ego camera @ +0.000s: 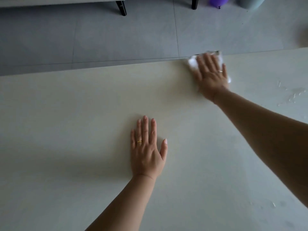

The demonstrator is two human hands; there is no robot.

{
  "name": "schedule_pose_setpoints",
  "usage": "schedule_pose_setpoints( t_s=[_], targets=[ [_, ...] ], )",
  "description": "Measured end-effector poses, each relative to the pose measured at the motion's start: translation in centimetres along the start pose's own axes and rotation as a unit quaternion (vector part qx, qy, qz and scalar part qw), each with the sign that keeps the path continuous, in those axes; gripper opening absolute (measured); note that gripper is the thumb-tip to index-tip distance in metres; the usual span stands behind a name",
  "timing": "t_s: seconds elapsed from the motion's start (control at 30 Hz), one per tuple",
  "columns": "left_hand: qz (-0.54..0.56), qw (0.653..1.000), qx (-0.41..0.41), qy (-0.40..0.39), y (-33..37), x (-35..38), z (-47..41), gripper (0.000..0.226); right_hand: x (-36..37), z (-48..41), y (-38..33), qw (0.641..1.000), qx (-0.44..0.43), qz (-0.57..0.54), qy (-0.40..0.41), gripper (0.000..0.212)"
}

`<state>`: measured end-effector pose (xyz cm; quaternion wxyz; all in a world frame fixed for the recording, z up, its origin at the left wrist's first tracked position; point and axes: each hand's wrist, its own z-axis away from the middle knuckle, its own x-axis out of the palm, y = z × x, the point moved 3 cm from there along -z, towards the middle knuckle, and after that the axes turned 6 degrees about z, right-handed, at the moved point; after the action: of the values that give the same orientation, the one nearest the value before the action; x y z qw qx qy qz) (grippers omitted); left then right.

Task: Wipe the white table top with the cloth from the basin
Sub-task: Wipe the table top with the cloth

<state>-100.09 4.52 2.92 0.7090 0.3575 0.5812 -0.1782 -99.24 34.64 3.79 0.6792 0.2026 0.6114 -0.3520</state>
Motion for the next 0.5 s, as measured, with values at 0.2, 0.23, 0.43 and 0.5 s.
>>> schedule_pose_setpoints(
  t_s=[0.2,0.23,0.43,0.5],
  targets=[
    [-0.015,1.0,-0.006,-0.002,0.0,0.1,0.0,0.068,-0.1,0.1,0.0,0.989,0.146,-0.02,-0.011,0.056],
    [-0.016,1.0,-0.005,-0.003,0.1,0.1,0.0,0.068,0.3,0.4,-2.5,0.994,0.107,-0.022,-0.01,0.056],
    [-0.008,1.0,-0.006,0.002,0.1,0.0,-0.1,0.068,2.7,5.8,-10.9,0.986,-0.164,0.001,-0.021,0.052],
    [-0.009,1.0,-0.002,0.003,0.0,0.0,-0.1,0.068,2.0,6.0,-7.5,0.986,-0.163,-0.001,-0.019,0.051]
  ],
)
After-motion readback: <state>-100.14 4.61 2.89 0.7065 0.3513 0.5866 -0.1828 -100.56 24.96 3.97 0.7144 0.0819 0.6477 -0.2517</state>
